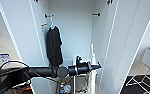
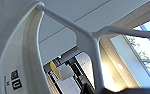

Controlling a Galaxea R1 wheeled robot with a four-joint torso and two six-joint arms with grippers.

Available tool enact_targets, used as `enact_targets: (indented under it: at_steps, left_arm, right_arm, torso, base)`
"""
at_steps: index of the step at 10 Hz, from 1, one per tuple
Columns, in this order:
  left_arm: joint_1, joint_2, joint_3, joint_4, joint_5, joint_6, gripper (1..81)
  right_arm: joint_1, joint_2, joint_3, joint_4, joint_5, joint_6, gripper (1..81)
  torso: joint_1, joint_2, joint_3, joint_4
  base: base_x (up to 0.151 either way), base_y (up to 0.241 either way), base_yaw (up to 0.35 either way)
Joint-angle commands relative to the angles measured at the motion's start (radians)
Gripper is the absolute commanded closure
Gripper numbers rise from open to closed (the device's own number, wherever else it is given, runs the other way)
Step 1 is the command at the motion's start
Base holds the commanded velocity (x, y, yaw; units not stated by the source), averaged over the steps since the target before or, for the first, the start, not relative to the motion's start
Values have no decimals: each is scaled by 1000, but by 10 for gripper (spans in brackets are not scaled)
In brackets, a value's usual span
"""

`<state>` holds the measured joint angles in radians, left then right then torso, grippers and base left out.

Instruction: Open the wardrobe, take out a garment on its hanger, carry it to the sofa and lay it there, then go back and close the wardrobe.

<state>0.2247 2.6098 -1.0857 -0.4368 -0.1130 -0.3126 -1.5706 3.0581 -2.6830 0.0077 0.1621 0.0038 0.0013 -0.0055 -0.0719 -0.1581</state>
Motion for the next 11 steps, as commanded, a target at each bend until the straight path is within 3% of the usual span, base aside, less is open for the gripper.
enact_targets:
  at_steps: [1, 11]
  left_arm:
    - [-162, 7, 24, 36, -28, 15, 811]
    - [-161, 33, 13, 41, -17, 10, 811]
  right_arm:
    - [36, 0, 9, 8, -47, 1, 10]
    - [30, 0, 9, 8, -35, 1, 10]
  torso:
    - [0, 0, 0, 0]
    - [0, 0, 0, 0]
  base:
    - [0, 0, -92]
    - [0, 0, -244]
